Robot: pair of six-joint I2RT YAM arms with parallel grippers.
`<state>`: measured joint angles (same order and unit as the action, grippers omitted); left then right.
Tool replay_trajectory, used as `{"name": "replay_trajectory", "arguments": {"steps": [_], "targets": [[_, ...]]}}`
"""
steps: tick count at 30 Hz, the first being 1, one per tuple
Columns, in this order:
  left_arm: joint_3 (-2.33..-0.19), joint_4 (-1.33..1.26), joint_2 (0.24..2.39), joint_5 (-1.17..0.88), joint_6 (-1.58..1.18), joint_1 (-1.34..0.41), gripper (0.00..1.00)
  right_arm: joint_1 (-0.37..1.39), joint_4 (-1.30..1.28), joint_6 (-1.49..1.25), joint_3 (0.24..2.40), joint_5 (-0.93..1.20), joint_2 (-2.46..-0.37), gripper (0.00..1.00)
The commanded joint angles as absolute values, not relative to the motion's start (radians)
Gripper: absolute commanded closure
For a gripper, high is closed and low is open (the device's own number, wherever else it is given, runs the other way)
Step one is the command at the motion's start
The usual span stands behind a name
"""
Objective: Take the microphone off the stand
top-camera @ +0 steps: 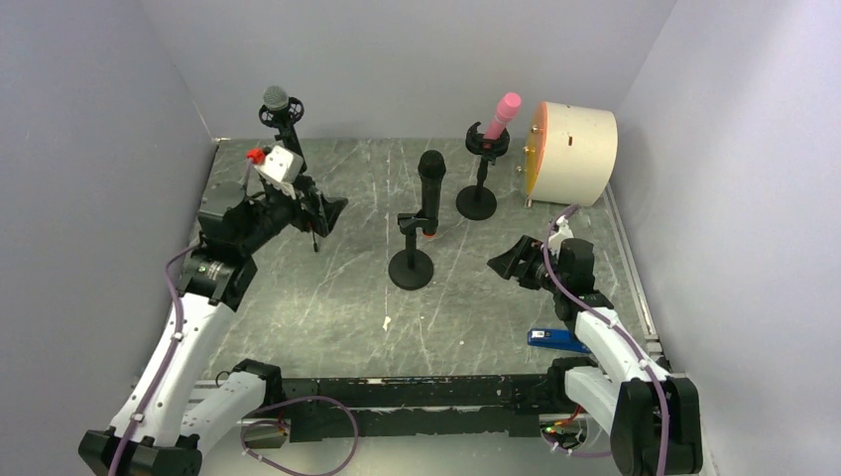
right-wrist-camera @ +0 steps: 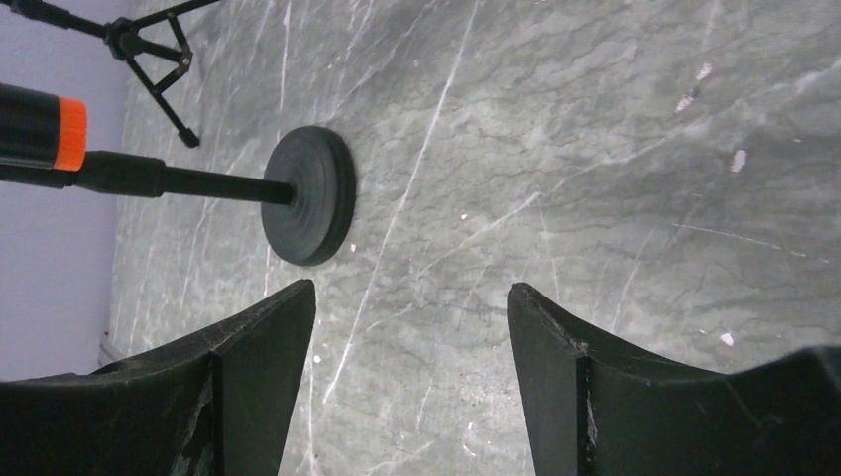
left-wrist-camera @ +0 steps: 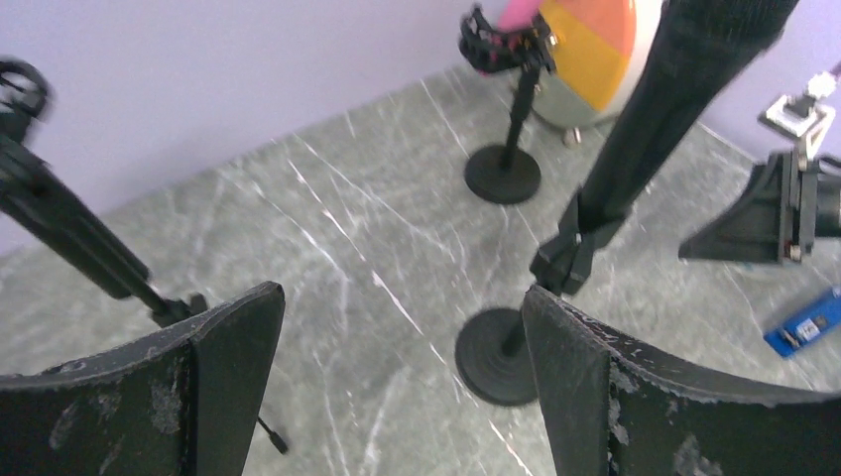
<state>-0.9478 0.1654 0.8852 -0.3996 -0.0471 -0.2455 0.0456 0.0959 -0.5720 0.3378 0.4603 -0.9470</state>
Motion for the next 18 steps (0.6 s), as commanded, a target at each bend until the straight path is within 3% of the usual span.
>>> {"name": "replay_trajectory", "arguments": {"steps": [1,10,18], "targets": [[-1.088,0.237,0.872,-0.306,-0.012,-0.247,0.05,0.041,0.081,-0.514,0.415,0.520,-0.948,0.25],[-1.123,0.264,0.903,-0.416,-0.052,-0.247,0.05,0.041,0.028,-0.455,0.434,0.567,-0.900,0.20],[-1.137,0.316,0.948,-0.407,-0.099,-0.248,0.05,0.041,-0.136,-0.418,0.528,0.451,-0.868,0.05]]}}
